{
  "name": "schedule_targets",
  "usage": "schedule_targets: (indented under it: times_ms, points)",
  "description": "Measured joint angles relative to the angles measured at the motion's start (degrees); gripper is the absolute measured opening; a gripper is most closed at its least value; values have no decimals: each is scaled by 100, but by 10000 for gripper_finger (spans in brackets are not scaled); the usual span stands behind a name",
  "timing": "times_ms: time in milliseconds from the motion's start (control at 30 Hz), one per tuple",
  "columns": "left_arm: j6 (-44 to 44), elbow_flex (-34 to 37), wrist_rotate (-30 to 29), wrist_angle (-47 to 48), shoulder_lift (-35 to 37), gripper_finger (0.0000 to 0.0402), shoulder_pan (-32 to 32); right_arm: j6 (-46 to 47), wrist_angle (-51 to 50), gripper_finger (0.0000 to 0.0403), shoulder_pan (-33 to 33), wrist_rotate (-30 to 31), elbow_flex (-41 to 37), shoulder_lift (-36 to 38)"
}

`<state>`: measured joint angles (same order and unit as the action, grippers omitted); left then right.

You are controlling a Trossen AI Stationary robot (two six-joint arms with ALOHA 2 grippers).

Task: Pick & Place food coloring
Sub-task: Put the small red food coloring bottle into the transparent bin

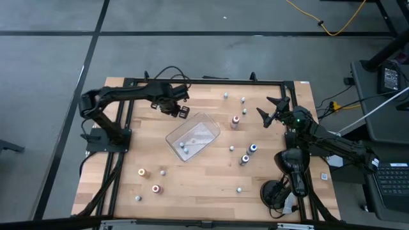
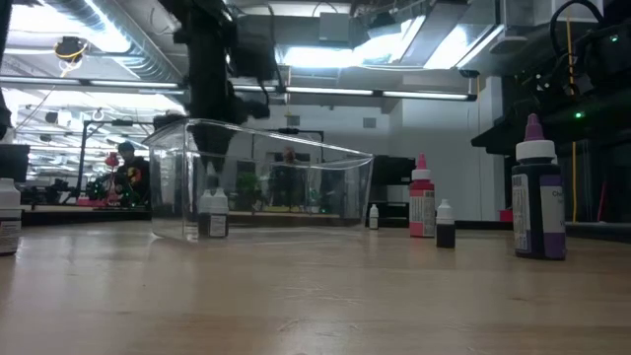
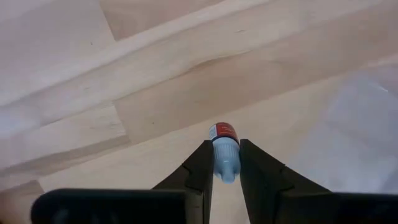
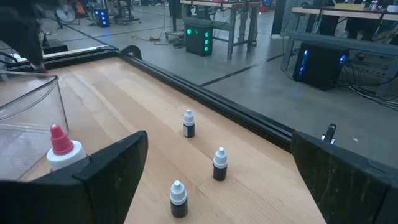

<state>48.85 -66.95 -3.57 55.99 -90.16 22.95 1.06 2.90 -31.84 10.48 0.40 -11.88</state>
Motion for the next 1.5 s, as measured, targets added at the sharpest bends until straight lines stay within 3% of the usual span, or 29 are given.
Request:
schedule_targets:
  times_ms: [233, 533, 1000, 1500]
  points:
    - [-396, -481, -304, 715, 542, 56, -250, 0, -2, 394, 1, 0, 2, 1]
    - [-1010, -1563, -425, 1196, 477, 56, -772, 0, 0, 394, 1, 0, 0, 0]
    - [-1105, -2584, -235, 1443, -540, 56, -1604, 8, 0, 394, 1, 0, 1, 1]
    - [-1421, -2609, -145, 1407, -1404, 56, -2313, 9, 0, 394, 0, 0, 2, 0]
